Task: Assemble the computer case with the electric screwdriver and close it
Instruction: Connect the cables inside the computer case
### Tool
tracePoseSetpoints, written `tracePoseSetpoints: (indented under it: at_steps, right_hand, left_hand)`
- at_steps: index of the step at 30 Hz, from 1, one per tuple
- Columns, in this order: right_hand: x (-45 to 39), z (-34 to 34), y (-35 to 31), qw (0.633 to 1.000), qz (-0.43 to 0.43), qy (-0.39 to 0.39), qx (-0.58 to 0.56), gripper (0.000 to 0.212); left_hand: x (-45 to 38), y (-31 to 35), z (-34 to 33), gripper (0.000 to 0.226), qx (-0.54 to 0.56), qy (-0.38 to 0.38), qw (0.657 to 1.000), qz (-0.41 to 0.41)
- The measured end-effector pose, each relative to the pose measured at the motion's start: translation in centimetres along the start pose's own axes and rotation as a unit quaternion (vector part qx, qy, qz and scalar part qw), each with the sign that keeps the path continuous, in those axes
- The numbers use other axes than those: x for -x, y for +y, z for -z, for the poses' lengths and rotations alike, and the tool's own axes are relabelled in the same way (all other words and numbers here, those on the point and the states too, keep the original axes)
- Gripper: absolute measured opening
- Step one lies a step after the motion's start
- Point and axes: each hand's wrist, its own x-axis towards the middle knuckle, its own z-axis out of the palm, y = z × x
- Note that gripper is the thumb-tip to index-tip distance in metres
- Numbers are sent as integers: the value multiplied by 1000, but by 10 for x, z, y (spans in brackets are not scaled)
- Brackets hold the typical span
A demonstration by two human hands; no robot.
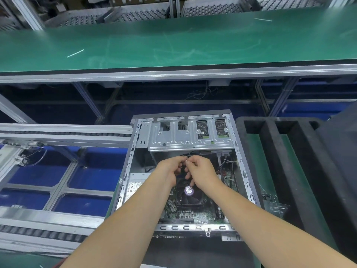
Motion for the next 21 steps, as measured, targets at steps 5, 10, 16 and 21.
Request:
tracePoseSetpoints:
  at_steps: [5,10,16,21]
  right_hand:
    - [1,0,-1,1000,-4,2,-6,18]
    - [2,0,-1,1000,-4,3,-5,22]
    - [2,1,-1,1000,-4,7,-2,23]
    - [2,1,-3,1000,-6,3,-11,23]
  left_hand:
    - [-3,-2,-1,34,5,8,1000,-3]
    - [-7,-4,0,30,5,8,1000,-9]
    - [-10,-4,0,28,-1,7,1000,-9]
    - [-12,-4,0,27,12,5,1000,-10]
